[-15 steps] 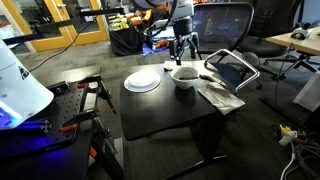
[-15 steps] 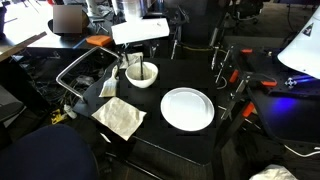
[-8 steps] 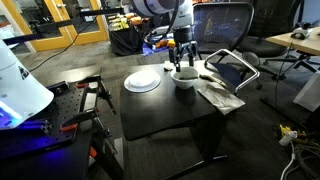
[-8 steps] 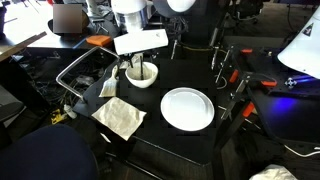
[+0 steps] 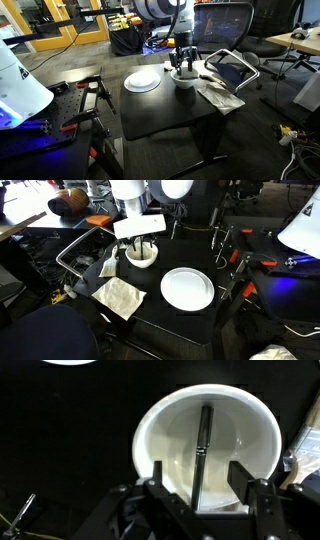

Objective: Remove the pen from the bowl, put it on the table, and then put it back in the bowl

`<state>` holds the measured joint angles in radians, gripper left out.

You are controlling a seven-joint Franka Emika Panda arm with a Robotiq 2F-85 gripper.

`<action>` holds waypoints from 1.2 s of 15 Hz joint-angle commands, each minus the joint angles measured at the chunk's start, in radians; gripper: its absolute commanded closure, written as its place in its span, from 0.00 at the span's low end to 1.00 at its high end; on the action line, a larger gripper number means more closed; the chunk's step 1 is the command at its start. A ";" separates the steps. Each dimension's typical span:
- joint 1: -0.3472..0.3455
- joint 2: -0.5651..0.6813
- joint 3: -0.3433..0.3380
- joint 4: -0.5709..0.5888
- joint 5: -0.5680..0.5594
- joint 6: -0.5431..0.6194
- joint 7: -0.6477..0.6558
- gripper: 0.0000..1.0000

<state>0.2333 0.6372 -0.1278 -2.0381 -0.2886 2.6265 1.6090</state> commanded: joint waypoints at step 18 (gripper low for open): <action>0.032 0.060 -0.061 0.076 0.067 -0.019 -0.005 0.97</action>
<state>0.2358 0.7224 -0.1633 -1.9550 -0.2389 2.6258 1.6089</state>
